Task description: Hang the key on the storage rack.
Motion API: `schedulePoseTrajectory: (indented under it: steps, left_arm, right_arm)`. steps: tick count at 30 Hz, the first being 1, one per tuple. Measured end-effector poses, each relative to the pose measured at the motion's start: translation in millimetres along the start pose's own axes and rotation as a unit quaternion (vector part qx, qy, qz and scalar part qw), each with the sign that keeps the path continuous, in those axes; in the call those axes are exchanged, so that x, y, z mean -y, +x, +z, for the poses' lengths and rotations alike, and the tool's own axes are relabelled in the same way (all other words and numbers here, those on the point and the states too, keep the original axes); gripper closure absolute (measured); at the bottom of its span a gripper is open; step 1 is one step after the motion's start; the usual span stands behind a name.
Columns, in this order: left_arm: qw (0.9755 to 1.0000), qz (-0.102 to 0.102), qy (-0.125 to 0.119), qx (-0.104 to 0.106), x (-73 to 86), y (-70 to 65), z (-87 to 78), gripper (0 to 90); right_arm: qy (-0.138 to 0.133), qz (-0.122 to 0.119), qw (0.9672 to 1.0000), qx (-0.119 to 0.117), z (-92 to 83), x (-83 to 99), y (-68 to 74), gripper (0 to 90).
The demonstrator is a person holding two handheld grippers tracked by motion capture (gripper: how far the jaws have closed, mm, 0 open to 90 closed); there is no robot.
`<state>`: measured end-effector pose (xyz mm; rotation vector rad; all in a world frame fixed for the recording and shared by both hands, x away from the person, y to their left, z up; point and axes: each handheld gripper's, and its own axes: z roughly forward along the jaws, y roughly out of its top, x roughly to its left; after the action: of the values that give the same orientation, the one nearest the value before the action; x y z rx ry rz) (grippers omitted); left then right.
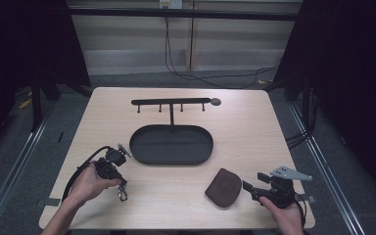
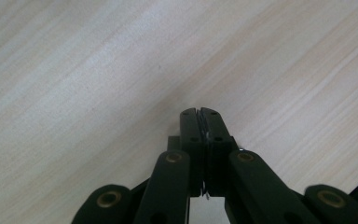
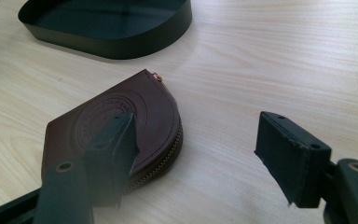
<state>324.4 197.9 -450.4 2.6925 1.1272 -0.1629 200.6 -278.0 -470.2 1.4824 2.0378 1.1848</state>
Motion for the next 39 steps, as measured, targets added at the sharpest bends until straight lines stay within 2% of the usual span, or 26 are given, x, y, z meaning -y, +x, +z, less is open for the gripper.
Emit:
schedulePoseTrajectory:
  steps: [2,7,9,14,21,23,32,39]
  left_arm:
    - [1.0000,-0.002,0.004,0.002,0.6,-0.5,-2.8,89.4]
    - [1.0000,0.003,-0.005,0.007,1.3,1.5,-13.4,89.3]
    - [0.9999,0.004,-0.009,0.001,1.5,1.0,-17.9,89.3]
    - [0.9999,0.013,-0.008,0.000,1.0,0.9,-28.0,89.4]
    - [0.9997,0.004,-0.022,-0.006,1.0,0.5,-44.3,89.4]
    - [0.9997,0.007,-0.021,-0.014,1.2,0.3,-48.1,89.4]
    - [0.9995,0.010,-0.022,-0.022,0.6,0.9,-59.8,89.4]
    - [0.9996,-0.002,-0.013,-0.025,2.0,6.8,-65.8,89.4]
  right_arm:
    - [0.000,-0.001,1.0000,-0.001,0.1,0.0,0.3,29.0]
    - [0.000,-0.001,1.0000,-0.001,0.2,0.0,0.2,29.0]
    - [0.000,-0.001,1.0000,-0.001,0.2,0.0,0.3,29.0]
    - [0.001,-0.001,1.0000,-0.001,0.4,0.0,0.3,29.0]
    - [0.001,-0.002,1.0000,-0.001,0.4,0.1,0.3,29.0]
    - [0.001,-0.001,1.0000,-0.001,0.4,0.1,0.3,29.0]
    - [0.001,-0.001,1.0000,0.000,0.5,0.0,0.4,29.0]
    - [0.001,0.000,1.0000,-0.002,0.5,0.0,0.1,29.0]
